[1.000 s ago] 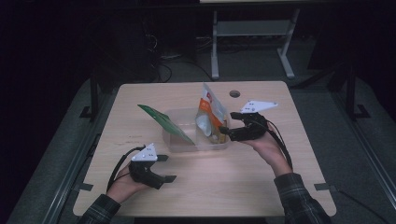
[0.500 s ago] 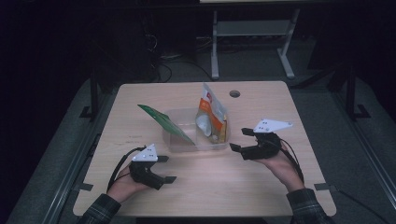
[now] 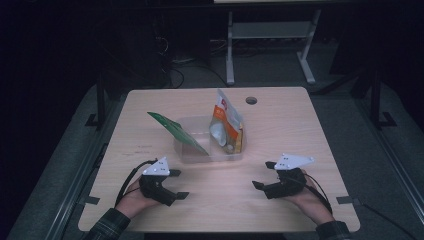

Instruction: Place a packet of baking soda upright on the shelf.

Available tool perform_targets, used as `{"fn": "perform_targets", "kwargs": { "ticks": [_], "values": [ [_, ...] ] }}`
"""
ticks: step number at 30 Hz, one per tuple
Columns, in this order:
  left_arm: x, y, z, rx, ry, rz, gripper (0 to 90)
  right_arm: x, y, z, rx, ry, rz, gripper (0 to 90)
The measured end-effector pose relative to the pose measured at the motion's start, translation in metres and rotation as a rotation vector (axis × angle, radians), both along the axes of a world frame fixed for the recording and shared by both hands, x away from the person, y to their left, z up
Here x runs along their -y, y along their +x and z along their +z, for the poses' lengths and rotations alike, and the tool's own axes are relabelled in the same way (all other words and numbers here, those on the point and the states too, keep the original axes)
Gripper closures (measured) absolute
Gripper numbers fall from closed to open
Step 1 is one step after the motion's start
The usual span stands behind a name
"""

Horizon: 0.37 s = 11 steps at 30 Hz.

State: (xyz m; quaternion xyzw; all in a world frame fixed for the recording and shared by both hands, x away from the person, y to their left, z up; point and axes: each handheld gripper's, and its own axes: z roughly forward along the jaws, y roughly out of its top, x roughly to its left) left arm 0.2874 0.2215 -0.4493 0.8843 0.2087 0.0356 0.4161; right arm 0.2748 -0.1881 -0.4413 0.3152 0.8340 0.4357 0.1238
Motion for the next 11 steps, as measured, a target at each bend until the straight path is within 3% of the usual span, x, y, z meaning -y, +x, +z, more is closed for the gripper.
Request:
{"fn": "perform_targets", "kwargs": {
  "ticks": [4, 11],
  "values": [
    [-0.0015, -0.0058, -0.0048, -0.003, 0.024, 0.004, 15.7, 0.0026, -0.0062, -0.0112, -0.029, -0.027, 0.001, 14.9],
    [-0.0022, -0.0042, -0.0047, -0.002, 0.016, 0.007, 15.7, 0.0016, -0.0061, -0.0119, -0.024, -0.025, 0.001, 14.6]
  ]
}}
